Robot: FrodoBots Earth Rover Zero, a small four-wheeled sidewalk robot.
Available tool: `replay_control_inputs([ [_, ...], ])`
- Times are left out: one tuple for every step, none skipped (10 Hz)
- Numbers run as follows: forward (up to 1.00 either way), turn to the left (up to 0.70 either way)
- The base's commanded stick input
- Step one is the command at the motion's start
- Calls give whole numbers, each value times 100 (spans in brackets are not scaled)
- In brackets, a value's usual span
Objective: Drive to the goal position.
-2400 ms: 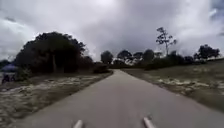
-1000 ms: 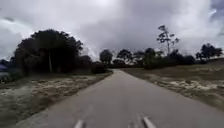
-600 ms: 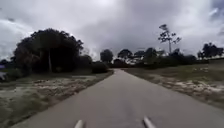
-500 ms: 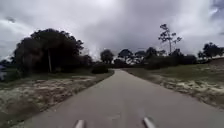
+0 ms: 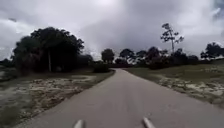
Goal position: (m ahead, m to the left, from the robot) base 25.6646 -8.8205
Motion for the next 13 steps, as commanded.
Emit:
replay_control_inputs([
  [85, 0],
  [85, 0],
  [85, 0],
  [85, 0],
  [85, 0],
  [85, 0],
  [85, -16],
  [85, -29],
  [85, -34],
  [85, -34],
  [85, -4],
  [85, 0],
  [85, 0],
])
